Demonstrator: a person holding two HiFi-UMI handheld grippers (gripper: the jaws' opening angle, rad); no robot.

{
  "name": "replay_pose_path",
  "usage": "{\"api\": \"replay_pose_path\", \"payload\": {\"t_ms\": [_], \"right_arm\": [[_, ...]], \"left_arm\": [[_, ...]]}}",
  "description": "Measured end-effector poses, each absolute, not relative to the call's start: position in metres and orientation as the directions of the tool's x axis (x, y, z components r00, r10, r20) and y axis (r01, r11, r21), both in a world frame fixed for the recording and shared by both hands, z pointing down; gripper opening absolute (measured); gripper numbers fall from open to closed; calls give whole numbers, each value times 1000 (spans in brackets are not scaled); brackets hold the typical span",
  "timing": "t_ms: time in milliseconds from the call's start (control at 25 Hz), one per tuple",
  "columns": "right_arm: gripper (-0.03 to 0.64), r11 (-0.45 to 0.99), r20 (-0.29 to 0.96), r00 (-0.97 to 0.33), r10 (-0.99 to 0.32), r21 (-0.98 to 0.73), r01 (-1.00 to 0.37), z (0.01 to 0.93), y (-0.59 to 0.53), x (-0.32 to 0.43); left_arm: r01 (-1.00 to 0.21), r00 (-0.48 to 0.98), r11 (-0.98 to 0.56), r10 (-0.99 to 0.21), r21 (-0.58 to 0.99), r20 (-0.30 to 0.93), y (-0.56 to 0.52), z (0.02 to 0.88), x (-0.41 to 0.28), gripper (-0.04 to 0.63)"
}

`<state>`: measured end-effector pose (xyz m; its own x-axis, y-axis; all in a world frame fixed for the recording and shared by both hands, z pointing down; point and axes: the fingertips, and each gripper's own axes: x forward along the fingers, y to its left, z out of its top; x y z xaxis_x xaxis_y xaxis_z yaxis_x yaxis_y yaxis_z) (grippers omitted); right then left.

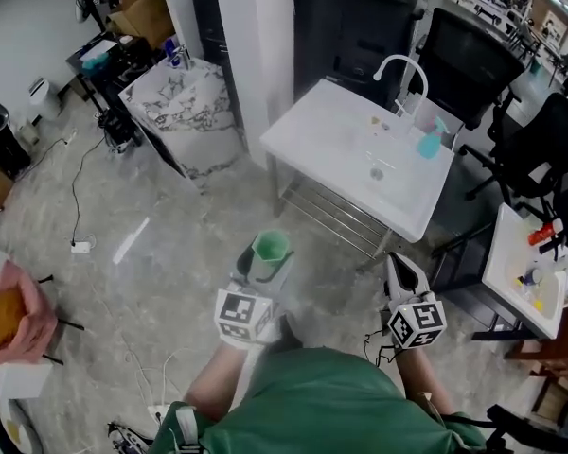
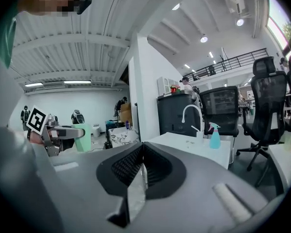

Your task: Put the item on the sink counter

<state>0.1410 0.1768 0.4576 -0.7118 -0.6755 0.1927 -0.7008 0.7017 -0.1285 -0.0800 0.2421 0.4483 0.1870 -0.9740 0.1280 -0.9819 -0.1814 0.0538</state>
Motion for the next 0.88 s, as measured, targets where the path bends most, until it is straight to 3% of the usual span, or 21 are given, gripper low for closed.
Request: {"api": "replay_pose_path", "payload": {"t_ms": [320, 560, 880], "right_arm": [[2, 686, 262, -692, -673, -129, -716, 467, 122, 52], [2, 664, 292, -672, -680, -141, -734, 481, 67, 38], [2, 681, 241, -721, -650, -237, -693, 491, -49, 29]], "left_arm": [[-972, 229, -218, -964, 89, 135, 168, 461, -166, 311], [-959, 270, -252, -951, 128, 151, 107, 475, -175, 311], [-972, 234, -230, -961, 46, 145, 0, 456, -172, 311]]}}
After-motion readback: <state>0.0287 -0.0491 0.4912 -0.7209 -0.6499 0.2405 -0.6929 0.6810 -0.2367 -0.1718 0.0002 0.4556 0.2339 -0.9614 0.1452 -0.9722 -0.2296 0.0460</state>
